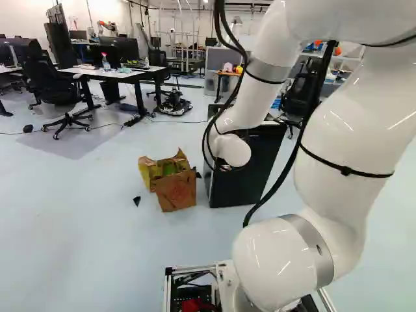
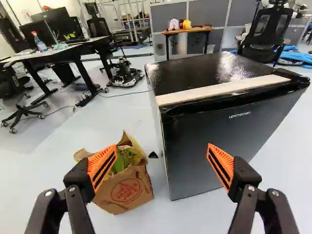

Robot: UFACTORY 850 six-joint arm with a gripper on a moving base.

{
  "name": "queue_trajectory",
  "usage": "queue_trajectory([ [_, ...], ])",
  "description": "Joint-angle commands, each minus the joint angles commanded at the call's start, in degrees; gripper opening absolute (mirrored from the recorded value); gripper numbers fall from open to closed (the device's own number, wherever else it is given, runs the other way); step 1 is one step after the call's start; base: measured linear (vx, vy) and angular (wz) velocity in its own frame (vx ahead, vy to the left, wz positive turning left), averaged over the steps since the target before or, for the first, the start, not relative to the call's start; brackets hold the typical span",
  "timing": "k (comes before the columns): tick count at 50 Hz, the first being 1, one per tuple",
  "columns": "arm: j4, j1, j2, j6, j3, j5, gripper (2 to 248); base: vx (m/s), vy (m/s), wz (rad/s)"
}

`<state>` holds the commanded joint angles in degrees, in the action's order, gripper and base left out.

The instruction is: Grab a drink from the fridge

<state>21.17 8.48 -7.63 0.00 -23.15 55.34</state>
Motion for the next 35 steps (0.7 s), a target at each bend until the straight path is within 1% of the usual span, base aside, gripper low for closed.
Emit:
queue_trajectory([
  [14,6.1,1.9,-5.0,0.0,-3.3,3.8,247,0.0,0.0,0.0],
  [35,13.5,4.2,-11.5,0.0,-7.5,8.5,247,0.0,0.0,0.0],
])
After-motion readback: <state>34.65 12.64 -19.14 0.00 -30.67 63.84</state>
